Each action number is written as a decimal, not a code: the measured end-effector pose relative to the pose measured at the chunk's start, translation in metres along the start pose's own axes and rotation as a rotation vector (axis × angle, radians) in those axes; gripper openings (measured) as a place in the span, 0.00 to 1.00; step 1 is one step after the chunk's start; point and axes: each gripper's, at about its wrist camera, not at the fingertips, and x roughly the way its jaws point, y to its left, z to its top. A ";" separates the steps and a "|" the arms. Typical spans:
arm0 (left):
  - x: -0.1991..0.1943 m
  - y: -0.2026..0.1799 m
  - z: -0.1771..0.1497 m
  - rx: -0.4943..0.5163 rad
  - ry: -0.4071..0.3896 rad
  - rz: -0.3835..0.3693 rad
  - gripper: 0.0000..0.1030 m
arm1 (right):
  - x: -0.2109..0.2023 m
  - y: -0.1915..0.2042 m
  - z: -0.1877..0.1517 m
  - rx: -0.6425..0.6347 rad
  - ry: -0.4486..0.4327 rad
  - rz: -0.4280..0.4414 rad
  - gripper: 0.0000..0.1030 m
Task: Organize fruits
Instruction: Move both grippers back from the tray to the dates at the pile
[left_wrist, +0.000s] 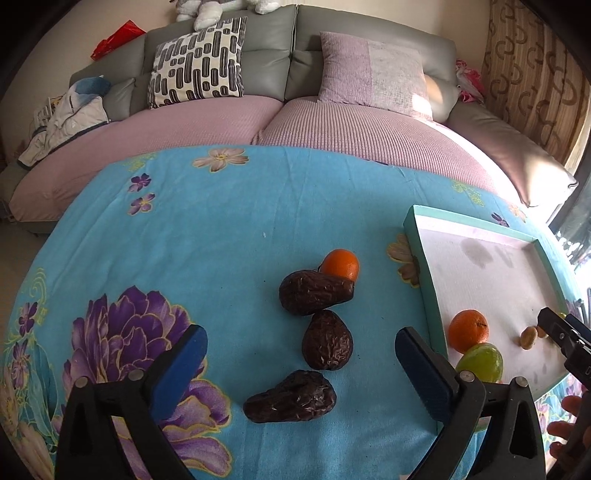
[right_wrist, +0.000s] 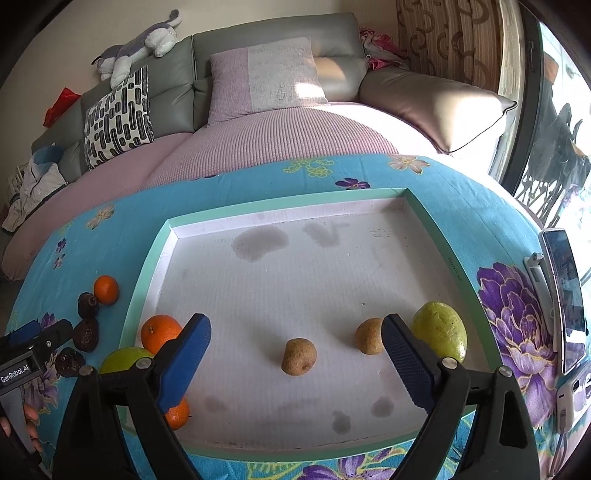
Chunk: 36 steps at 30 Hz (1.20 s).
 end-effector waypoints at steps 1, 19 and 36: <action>-0.001 0.000 0.000 0.001 -0.005 0.000 1.00 | -0.001 0.000 0.000 0.005 -0.008 0.000 0.91; -0.023 0.023 0.011 -0.042 -0.106 -0.072 1.00 | -0.009 0.023 0.007 -0.027 -0.078 0.057 0.91; -0.043 0.080 0.012 -0.081 -0.142 0.020 1.00 | -0.017 0.092 0.009 -0.094 -0.131 0.212 0.90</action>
